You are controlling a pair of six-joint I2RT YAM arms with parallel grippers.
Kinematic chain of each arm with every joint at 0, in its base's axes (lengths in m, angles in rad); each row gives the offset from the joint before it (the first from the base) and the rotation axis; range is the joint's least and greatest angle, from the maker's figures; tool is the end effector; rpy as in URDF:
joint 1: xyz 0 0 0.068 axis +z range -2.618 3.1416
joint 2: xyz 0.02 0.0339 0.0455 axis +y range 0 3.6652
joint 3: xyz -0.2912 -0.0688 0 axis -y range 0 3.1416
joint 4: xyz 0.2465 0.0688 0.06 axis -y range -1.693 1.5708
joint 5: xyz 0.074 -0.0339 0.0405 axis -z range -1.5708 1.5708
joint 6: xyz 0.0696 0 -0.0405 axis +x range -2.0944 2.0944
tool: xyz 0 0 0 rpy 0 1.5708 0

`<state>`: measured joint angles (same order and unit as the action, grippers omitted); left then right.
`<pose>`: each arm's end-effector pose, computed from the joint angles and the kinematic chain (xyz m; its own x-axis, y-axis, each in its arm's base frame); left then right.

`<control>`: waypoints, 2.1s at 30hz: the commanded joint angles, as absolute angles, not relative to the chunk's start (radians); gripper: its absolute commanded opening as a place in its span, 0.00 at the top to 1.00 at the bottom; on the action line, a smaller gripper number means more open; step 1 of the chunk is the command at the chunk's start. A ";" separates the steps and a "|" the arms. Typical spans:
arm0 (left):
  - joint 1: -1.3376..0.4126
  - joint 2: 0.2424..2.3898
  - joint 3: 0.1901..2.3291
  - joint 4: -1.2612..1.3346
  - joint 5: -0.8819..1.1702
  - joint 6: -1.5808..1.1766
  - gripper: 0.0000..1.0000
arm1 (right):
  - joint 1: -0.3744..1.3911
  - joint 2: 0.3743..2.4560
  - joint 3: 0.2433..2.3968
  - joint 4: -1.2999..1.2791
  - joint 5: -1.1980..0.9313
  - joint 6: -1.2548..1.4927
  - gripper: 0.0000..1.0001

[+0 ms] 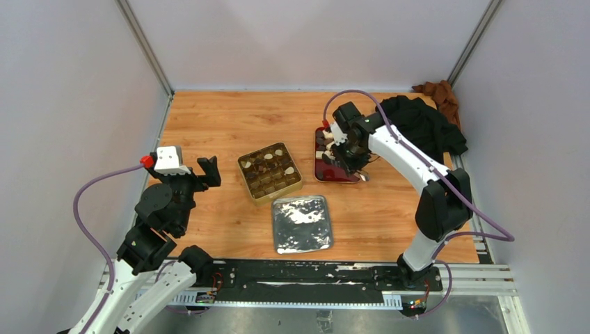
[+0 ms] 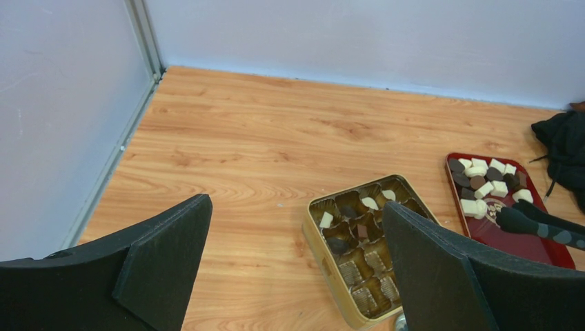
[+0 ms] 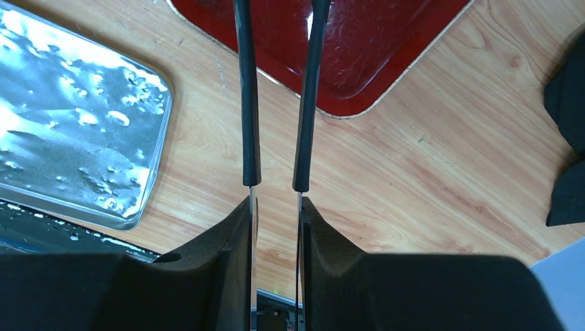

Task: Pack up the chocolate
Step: Pick up the fake chocolate from the plate, then place the fake chocolate in the packing box.

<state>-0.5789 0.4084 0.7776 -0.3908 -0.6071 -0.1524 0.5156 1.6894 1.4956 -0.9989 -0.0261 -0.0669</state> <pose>0.0988 -0.0172 0.3712 -0.0136 -0.1401 -0.9900 -0.0305 0.9897 -0.1396 0.3131 0.1795 0.2806 -0.7732 -0.5150 -0.3699 -0.5542 0.8324 -0.0005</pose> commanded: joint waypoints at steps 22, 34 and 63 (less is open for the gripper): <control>-0.572 0.411 0.769 -0.371 -0.607 -0.152 0.00 | 0.774 1.722 1.678 -1.063 -0.009 -0.014 0.75; -0.571 0.406 0.769 -0.371 -0.609 -0.152 0.00 | 0.874 1.834 1.767 -1.063 -0.029 -0.011 0.75; -0.572 0.399 0.768 -0.372 -0.611 -0.150 0.00 | 0.915 1.936 1.821 -1.062 -0.001 -0.006 0.62</control>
<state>-0.5774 0.4084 0.7776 -0.3908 -0.6064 -0.1524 0.8978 1.9293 1.7927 -1.0367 -0.0143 -0.0181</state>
